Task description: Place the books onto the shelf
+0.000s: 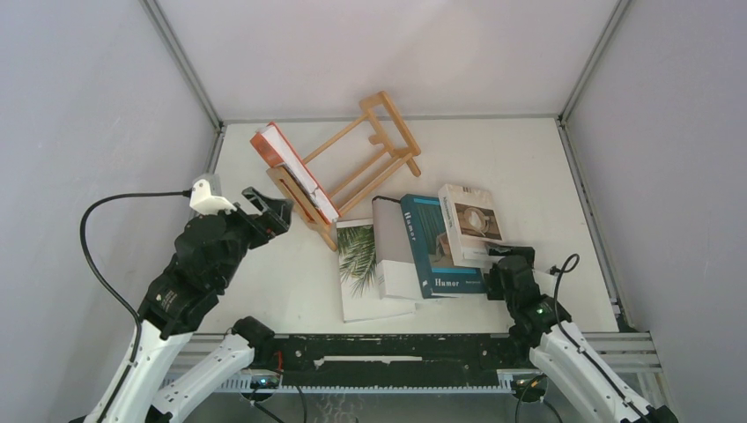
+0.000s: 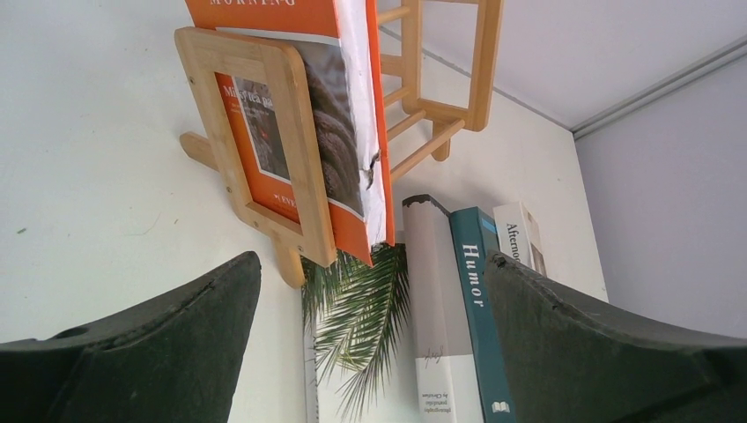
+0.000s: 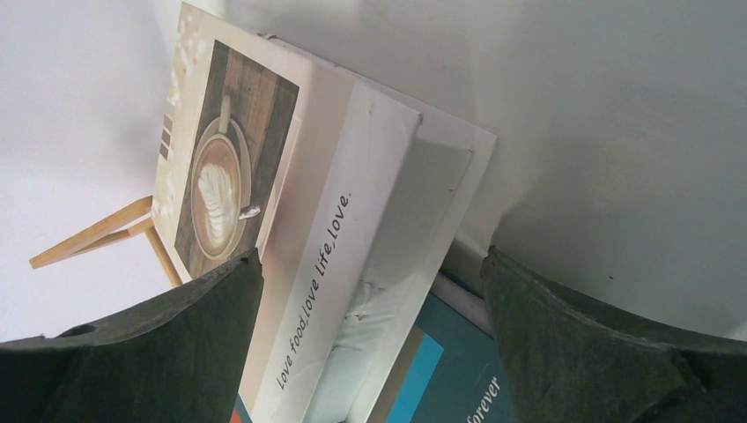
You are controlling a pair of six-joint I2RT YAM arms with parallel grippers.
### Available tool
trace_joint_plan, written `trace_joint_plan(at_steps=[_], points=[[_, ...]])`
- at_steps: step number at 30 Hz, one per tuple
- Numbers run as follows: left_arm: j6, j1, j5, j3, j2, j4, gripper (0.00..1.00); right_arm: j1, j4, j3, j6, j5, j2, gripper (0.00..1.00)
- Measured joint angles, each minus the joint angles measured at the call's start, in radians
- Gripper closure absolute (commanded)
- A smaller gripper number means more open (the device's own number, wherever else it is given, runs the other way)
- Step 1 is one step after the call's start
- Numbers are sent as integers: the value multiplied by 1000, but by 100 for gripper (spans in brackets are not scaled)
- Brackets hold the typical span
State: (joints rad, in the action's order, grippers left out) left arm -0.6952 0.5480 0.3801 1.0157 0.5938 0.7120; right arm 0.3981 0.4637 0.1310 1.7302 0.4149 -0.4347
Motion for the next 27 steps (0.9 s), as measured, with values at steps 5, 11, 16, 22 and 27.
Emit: trace_joint_plan(at_steps=[5,11,16,22,27], points=[[15,0,0,0,-5,-2,0,-8,-87,-21,2,-4,-43,1],[26,0,0,0,-8,-21,0,-25,-249,-71,5,-8,-102,5],[35,0,2,-4,-29,-53,0,-48,-393,-112,8,-13,-165,16],[46,0,7,-13,-45,-82,0,-71,-514,-119,22,-11,-256,39],[60,0,9,-13,-42,-89,0,-75,-574,-119,31,-5,-257,45]])
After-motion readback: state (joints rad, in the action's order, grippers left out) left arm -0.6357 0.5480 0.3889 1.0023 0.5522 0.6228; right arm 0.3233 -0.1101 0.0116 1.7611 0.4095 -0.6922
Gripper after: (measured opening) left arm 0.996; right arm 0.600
